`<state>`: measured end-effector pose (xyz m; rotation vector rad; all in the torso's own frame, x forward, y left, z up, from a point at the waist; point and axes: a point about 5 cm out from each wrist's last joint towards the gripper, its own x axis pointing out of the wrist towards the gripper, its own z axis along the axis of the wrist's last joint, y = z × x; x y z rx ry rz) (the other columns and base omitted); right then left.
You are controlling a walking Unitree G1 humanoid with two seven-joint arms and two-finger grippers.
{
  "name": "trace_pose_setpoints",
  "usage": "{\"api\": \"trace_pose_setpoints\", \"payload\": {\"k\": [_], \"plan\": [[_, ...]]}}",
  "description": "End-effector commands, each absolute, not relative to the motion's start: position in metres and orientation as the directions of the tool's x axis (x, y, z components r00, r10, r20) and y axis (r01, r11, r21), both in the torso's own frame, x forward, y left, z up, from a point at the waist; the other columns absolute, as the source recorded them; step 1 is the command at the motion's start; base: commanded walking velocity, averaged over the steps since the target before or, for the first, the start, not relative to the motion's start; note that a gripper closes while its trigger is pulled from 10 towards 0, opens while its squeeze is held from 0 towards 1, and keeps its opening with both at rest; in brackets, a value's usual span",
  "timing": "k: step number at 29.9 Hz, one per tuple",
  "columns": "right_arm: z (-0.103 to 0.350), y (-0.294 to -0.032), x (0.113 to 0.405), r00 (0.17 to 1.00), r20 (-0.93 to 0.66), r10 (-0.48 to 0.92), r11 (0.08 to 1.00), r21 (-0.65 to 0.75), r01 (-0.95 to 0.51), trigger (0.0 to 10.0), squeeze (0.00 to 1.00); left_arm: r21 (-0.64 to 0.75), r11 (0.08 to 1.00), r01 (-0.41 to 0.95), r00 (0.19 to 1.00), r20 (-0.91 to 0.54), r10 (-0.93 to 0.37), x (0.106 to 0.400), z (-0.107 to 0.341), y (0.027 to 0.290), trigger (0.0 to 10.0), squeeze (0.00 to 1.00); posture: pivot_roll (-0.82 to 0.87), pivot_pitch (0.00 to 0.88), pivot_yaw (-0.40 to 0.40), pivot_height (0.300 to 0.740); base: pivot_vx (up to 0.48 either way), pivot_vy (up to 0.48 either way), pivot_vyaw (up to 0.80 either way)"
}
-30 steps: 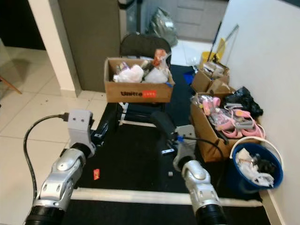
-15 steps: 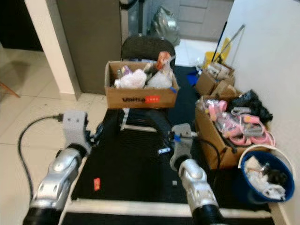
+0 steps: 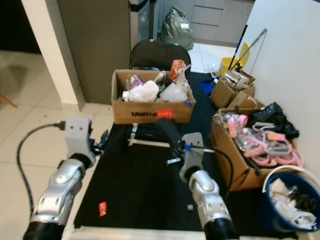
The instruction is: Picking trash to rubbish bin
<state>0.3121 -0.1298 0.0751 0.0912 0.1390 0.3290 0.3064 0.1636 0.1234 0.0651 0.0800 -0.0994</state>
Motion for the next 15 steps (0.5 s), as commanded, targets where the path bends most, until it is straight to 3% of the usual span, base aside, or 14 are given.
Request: {"api": "trace_pose_setpoints", "payload": {"k": [1,15], "plan": [[0.0787,-0.1264,0.3129,0.937,-0.101,0.334,0.940,0.113,-0.322,10.0,0.00,0.070,0.994,0.086,0.992,-0.103,-0.078,0.3045,0.1193,0.1690,10.0,0.00,-0.03,0.041,-0.090,0.740,0.341,0.000,0.00],[0.0770,-0.1321,0.3137,0.942,-0.122,0.314,0.949,0.083,-0.306,10.0,0.00,0.068,0.994,0.088,0.992,-0.099,-0.081,0.3050,0.1193,0.1669,10.0,0.00,-0.03,0.038,-0.090,0.740,0.337,0.000,0.00]]}}
